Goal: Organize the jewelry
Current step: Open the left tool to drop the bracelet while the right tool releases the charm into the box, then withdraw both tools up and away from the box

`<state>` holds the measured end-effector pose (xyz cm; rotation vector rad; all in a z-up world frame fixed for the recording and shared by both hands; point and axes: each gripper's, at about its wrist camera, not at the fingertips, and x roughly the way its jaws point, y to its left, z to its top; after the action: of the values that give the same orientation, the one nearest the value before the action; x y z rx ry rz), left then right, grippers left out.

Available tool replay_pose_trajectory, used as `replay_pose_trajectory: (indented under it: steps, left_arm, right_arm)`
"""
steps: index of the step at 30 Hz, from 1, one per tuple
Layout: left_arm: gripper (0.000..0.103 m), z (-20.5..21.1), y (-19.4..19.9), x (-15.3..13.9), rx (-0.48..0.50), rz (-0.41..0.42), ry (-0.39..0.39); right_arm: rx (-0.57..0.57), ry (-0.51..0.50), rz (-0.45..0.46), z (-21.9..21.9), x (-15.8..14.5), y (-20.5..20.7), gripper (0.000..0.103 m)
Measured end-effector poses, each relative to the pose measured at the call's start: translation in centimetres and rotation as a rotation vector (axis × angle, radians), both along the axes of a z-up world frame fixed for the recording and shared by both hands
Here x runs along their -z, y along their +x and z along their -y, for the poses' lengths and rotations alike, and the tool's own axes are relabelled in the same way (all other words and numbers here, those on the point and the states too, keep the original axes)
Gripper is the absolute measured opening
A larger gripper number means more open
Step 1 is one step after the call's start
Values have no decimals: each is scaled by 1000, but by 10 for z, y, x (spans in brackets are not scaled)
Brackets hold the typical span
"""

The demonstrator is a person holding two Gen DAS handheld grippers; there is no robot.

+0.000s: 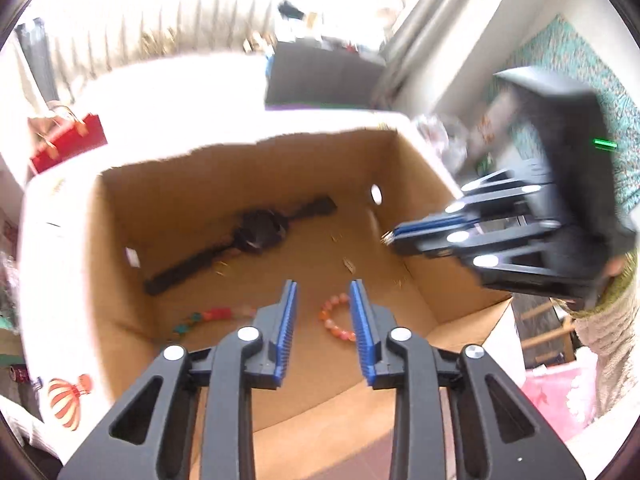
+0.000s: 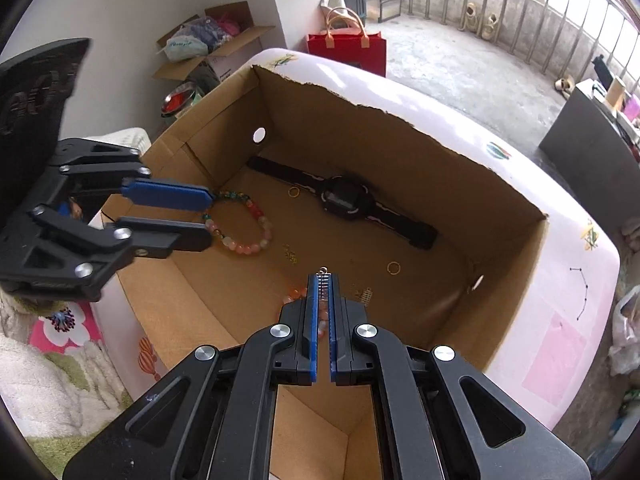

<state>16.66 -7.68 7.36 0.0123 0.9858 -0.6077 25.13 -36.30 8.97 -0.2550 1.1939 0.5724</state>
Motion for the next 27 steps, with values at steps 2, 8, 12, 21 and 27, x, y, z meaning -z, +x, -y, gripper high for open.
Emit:
replay_pose_trajectory:
  steps: [2, 8, 12, 21, 27]
  left_arm:
    - [39, -15, -11, -9, -53, 71, -7]
    - [57, -50, -47, -19, -153, 221, 28]
    - [64, -68, -60, -20, -201, 255, 11]
    - [71, -102, -78, -15, -276, 243, -42]
    - [79, -123, -73, -3, -351, 197, -122]
  right_arm:
    - [-13, -37, -38, -13, 11, 12, 2]
    - [-26, -178, -106, -42, 48, 38, 2]
    - [2, -203, -131, -46, 60, 48, 4]
    - [153, 16, -49, -6, -5, 28, 19]
    - [343, 276, 243, 75, -90, -53, 49]
